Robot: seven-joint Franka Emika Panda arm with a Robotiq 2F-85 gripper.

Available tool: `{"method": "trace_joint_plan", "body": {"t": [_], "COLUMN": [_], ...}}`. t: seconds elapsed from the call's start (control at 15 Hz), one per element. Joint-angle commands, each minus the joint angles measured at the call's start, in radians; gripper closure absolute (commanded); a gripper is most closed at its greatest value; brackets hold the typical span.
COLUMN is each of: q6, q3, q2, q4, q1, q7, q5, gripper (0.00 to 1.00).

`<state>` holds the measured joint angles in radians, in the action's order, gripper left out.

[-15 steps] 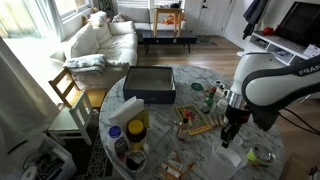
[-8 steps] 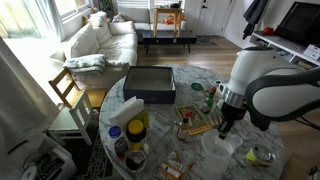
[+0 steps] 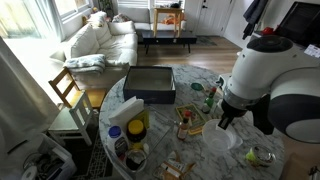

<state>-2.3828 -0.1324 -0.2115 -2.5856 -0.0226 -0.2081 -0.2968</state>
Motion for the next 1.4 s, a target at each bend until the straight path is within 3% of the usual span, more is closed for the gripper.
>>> {"method": "trace_joint_plan", "body": {"t": [0.0, 0.33, 0.4, 0.6, 0.73, 0.93, 1.33], "q6": [-0.001, 0.021, 0.019, 0.007, 0.057, 0.163, 0.138], "q3": [-0.041, -0.078, -0.059, -0.053, -0.05, -0.073, -0.076], "q2": [-0.007, 0.049, 0.071, 0.06, 0.038, 0.05, 0.062], "q4": [-0.034, -0.028, -0.021, -0.021, -0.036, -0.043, -0.076], "q1": [0.009, 0.009, -0.015, -0.015, 0.023, 0.005, -0.07], "q7": [-0.128, -0.309, -0.245, -0.26, -0.351, -0.42, -0.375], "q5": [-0.118, -0.287, -0.194, -0.221, -0.327, -0.47, -0.431], "gripper": [0.99, 0.99, 0.99, 0.96, 0.99, 0.99, 0.99]}}
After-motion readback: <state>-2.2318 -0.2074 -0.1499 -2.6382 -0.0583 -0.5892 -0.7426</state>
